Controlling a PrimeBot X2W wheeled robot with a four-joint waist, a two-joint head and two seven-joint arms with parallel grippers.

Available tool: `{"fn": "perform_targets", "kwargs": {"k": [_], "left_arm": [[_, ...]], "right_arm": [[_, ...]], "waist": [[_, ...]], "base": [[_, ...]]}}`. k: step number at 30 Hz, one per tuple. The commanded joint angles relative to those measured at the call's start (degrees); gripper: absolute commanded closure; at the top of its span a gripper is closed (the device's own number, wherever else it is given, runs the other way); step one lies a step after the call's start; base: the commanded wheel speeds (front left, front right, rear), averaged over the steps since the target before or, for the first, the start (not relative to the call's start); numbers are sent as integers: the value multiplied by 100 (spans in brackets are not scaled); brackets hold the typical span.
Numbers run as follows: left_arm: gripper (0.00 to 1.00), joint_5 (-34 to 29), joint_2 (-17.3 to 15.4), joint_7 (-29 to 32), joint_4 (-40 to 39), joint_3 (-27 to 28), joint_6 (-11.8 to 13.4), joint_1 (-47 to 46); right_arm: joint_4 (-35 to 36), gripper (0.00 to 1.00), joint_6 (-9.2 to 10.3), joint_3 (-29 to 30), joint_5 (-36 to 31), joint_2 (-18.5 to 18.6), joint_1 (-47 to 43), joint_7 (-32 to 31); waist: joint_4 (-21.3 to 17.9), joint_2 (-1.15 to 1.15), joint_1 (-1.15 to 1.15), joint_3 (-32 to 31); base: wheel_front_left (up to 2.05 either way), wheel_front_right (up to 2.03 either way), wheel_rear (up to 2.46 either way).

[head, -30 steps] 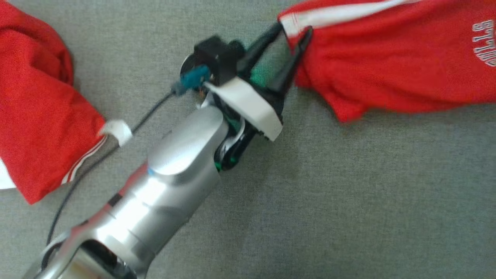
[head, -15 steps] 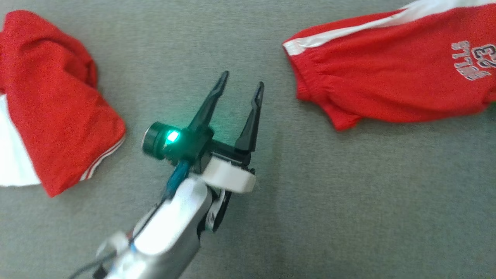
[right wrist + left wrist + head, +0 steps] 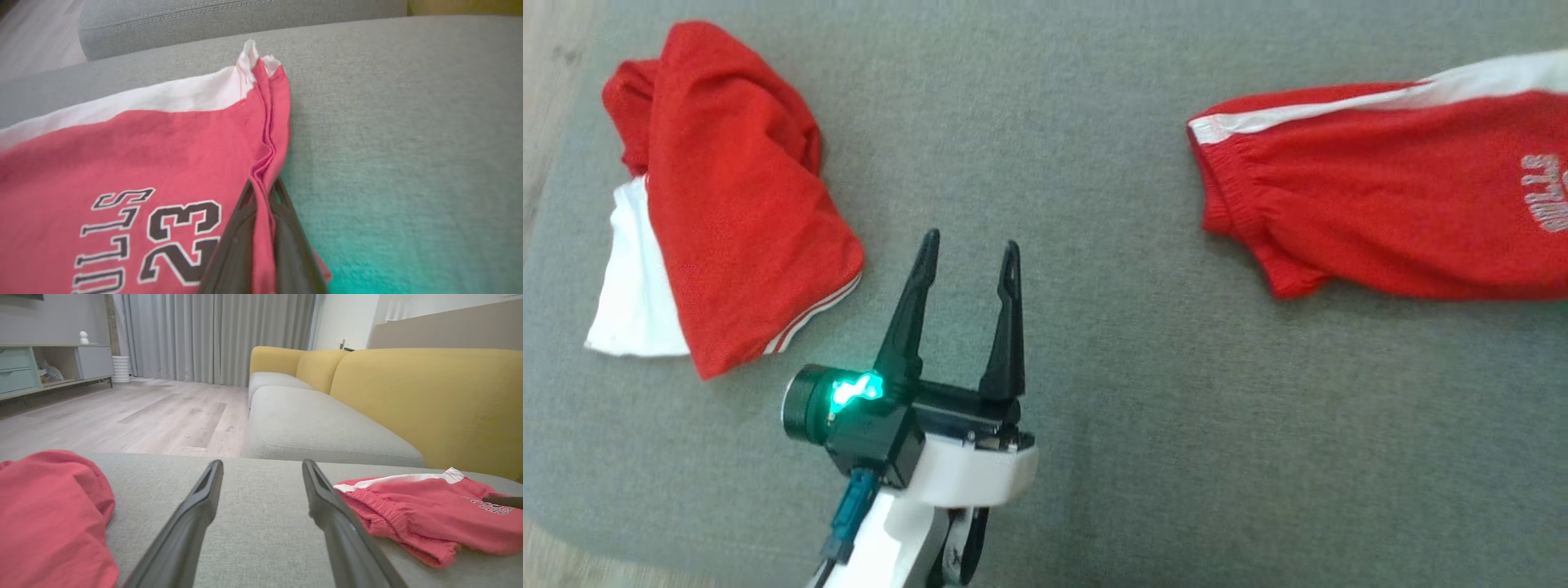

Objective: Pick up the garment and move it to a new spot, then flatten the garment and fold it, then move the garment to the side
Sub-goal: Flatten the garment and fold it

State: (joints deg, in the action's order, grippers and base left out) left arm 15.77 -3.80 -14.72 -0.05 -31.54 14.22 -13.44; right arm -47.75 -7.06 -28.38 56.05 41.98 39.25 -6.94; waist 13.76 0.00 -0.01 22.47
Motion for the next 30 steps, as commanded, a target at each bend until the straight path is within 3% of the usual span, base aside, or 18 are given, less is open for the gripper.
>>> {"fn": "perform_targets", "kwargs": {"k": [1,8,12,20,30], "left_arm": [[0,-73,11,-27,-168,190,-36,-22],[0,-400,64,-28,-113,436,-200,79],[0,-526,76,-28,-39,504,-244,159],[0,-588,88,-28,135,618,-246,347],[0,-384,91,-28,206,552,-286,470]], "right_arm": [[6,100,-43,-110,-86,234,-296,60],[-258,100,-43,-319,-1002,854,-217,555],[-242,100,-43,-294,-1378,870,63,779],[820,100,-43,-184,-1377,62,550,782],[2045,100,-43,-369,-1131,-1002,-127,219]], "waist": [[-116,0,1,-136],[-670,0,1,-423],[-877,0,1,-481],[-1082,0,1,-794],[-853,0,1,-989]], "base": [[0,0,0],[0,0,0],[0,0,0],[0,0,0],[0,0,0]]}}
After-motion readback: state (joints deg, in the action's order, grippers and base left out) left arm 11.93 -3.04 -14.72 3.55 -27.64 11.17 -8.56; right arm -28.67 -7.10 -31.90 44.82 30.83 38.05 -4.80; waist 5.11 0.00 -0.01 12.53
